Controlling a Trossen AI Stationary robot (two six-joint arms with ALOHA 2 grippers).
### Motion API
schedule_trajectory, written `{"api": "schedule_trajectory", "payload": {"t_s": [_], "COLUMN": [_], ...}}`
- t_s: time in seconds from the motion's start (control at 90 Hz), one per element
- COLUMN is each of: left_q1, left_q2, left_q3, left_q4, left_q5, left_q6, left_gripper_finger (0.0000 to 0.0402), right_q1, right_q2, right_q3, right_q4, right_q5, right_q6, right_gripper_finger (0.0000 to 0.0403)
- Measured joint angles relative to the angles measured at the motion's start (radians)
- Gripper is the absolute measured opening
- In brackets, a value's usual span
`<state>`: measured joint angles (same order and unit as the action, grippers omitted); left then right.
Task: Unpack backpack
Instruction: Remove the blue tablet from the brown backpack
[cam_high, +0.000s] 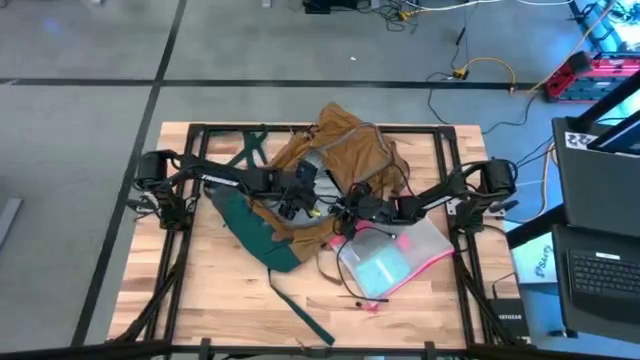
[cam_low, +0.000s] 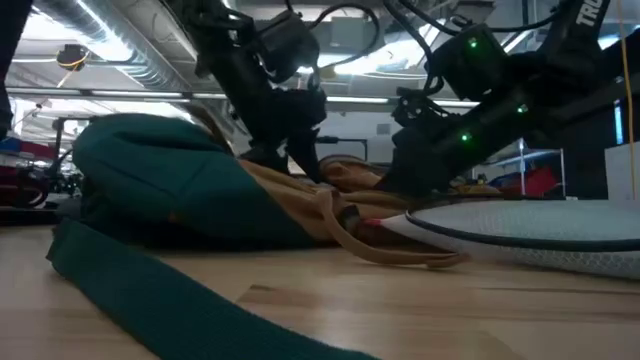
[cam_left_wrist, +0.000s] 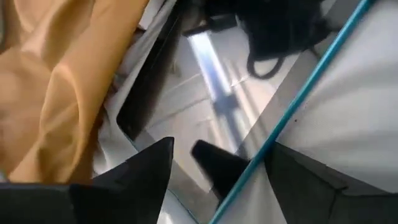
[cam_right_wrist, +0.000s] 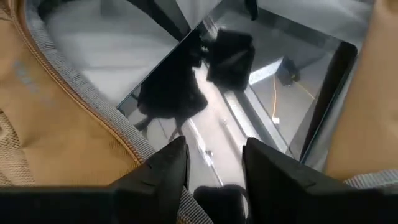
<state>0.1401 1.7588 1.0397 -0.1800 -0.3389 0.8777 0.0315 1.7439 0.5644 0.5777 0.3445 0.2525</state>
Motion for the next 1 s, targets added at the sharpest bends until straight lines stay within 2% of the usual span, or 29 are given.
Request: {"api": "schedule_trajectory", "payload": {"t_s": [0.3,0.6,1.0], "left_q1": [0.005,0.012,-0.035], "left_q2": [0.048,0.050,0.050], "left_q3": [-0.001,-0.002,-0.002], "left_q4": [0.160,0.200,0.226], "left_q5": [-0.068,-0.033,-0.015], "left_q6": [0.126,0.147,0.181], "left_gripper_finger": [0.0239,0.0237,0.0232], "right_q1": [0.000,0.001,0.002], "right_q2": [-0.001,-0.001,-0.001], "right_q3": [-0.001,-0.001,-0.001], "right_q4": [-0.005,-0.002,0.000], "right_q5": [-0.017,-0.025,-0.031], "right_q6": [0.001,0.003,0.006], "right_gripper_finger": [0.0154,0.0154,0.0154]}}
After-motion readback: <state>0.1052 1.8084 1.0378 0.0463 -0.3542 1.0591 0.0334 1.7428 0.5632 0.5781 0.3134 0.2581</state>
